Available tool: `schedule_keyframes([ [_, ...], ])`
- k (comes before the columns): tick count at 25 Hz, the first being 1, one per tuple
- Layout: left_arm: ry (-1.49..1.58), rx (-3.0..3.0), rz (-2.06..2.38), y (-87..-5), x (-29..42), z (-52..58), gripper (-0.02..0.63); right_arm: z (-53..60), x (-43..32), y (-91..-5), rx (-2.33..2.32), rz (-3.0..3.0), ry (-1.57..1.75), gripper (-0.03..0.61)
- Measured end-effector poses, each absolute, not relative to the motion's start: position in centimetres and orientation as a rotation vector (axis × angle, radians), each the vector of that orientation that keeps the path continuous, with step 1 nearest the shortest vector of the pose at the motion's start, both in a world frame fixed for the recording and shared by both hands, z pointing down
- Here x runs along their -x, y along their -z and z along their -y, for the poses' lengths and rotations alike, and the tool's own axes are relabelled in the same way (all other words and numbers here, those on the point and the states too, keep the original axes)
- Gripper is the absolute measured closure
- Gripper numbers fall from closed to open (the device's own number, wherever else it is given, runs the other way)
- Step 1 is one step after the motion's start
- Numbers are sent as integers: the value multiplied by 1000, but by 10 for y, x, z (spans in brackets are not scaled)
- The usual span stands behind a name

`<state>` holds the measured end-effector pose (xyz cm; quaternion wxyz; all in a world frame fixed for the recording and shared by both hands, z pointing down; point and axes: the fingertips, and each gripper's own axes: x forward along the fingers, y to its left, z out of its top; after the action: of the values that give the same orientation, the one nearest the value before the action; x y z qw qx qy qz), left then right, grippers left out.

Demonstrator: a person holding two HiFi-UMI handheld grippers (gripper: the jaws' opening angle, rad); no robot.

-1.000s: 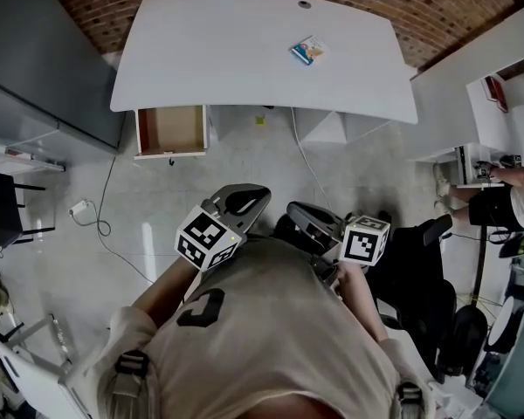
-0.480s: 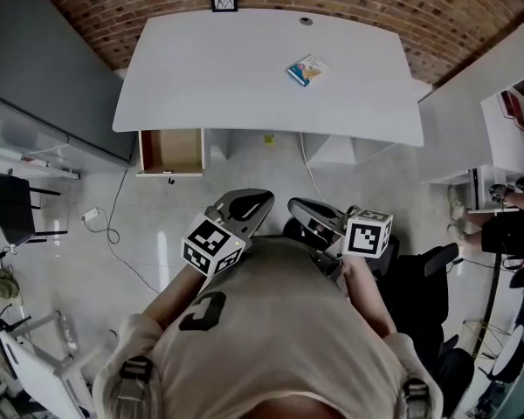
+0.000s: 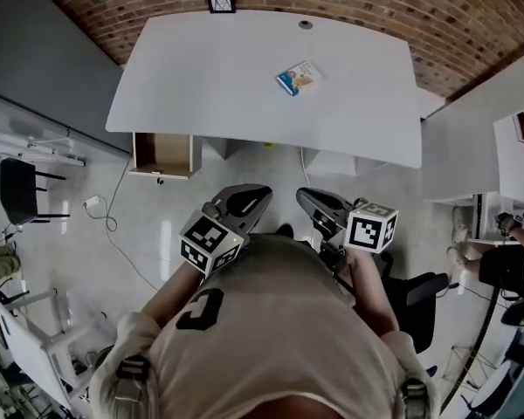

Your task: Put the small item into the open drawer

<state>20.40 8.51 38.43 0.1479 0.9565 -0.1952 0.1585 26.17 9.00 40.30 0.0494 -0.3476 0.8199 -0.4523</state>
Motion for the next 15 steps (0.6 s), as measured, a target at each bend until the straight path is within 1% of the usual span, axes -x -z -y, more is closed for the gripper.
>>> schedule_keyframes([
  [6, -518, -2721, 662, -390, -222, -72, 604, -48, -304, -414, 1068, -2556, 1376, 572],
  [10, -547, -2680, 724, -395, -217, -55, 604, -2, -323, -421, 1094, -2588, 1364, 572],
  [15, -526, -2643, 751, -405, -201, -30, 604, 66, -338, -434, 1267, -2634, 1316, 572],
])
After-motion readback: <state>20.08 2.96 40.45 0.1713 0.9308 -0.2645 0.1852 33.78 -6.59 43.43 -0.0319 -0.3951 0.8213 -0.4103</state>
